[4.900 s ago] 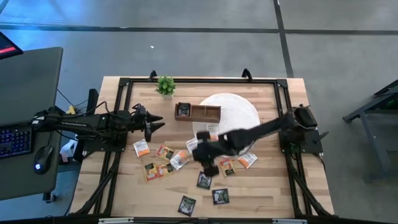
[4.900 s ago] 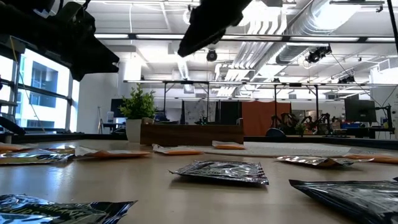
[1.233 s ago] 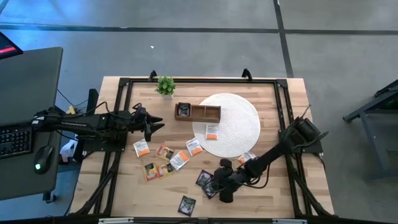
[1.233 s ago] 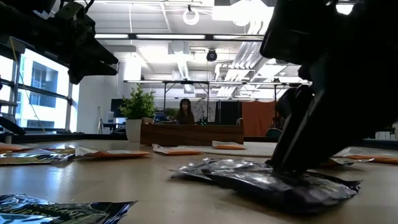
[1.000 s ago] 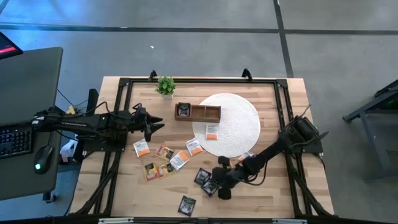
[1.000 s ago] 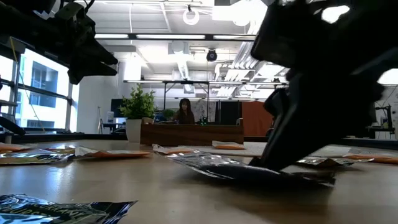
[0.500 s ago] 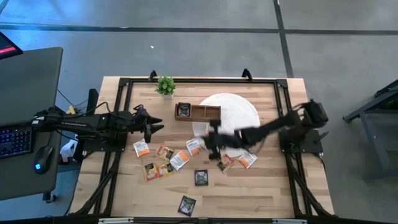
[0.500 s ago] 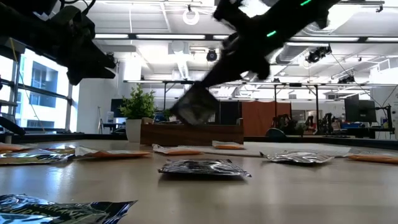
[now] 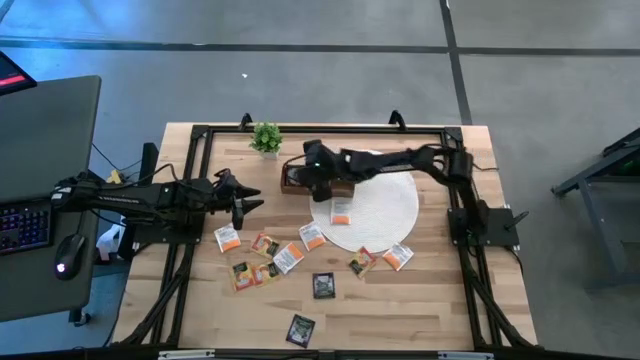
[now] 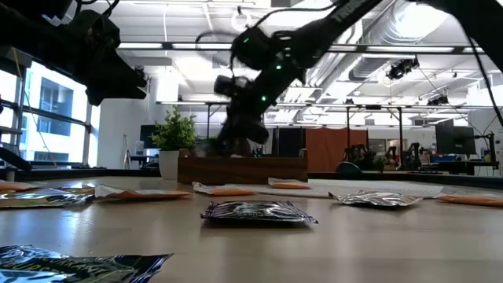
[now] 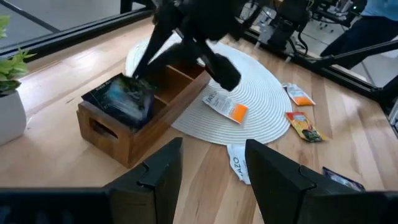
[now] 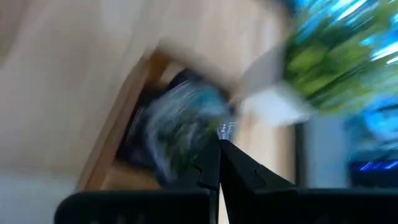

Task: Pick & Place Tea
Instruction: Put the violet tea bag into the left section of the wooden organizer, then put the orange tea bag into the middle section of the wooden organizer

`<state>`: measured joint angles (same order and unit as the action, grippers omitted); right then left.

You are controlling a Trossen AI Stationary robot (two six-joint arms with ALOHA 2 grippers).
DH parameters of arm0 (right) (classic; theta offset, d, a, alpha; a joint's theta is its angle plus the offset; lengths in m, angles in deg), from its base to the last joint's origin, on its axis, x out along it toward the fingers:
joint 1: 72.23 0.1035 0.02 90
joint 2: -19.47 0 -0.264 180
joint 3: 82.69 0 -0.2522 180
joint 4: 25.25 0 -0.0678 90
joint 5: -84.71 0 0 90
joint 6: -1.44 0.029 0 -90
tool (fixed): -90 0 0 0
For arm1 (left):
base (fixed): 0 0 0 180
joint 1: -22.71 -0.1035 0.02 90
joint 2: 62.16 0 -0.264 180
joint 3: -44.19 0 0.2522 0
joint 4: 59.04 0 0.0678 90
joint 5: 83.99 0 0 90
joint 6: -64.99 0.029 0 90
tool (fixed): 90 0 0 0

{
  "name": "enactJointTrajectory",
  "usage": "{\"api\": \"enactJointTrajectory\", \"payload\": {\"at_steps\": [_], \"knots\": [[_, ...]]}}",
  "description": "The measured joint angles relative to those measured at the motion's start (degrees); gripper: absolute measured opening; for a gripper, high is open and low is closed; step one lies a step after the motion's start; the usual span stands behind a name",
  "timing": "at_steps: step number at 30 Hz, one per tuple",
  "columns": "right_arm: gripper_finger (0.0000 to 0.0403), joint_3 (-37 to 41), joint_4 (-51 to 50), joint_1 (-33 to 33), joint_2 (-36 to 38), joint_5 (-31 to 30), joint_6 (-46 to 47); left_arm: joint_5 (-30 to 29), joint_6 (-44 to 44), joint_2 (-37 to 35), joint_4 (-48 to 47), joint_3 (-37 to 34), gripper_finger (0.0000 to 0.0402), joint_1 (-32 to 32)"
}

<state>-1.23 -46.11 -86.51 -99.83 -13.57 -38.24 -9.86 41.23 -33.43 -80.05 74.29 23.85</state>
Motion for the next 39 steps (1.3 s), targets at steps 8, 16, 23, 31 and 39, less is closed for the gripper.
{"api": "enactJointTrajectory", "payload": {"at_steps": [8,16,23,31,39], "knots": [[0.0006,-7.81,-6.77,0.14,-2.02,-2.40,-3.36,-1.12,-0.03,0.01,-1.51,0.00,0.0172,-0.01],[0.0014,-7.86,-6.98,0.15,-1.97,0.92,-8.40,-1.22,-0.33,0.01,-1.52,0.00,0.0172,-0.01],[0.0032,-7.84,-6.69,0.96,-1.97,2.58,-9.19,-1.24,-0.51,0.00,-1.47,0.00,0.0172,-0.01],[0.0122,-7.84,-2.97,0.87,-1.97,-2.62,-4.65,-1.41,-0.88,0.01,0.79,0.00,0.0172,-0.01],[0.0162,-7.84,3.17,4.82,-0.34,-11.37,-3.97,-1.67,-0.86,0.01,1.36,0.00,0.0172,-0.01]]}}
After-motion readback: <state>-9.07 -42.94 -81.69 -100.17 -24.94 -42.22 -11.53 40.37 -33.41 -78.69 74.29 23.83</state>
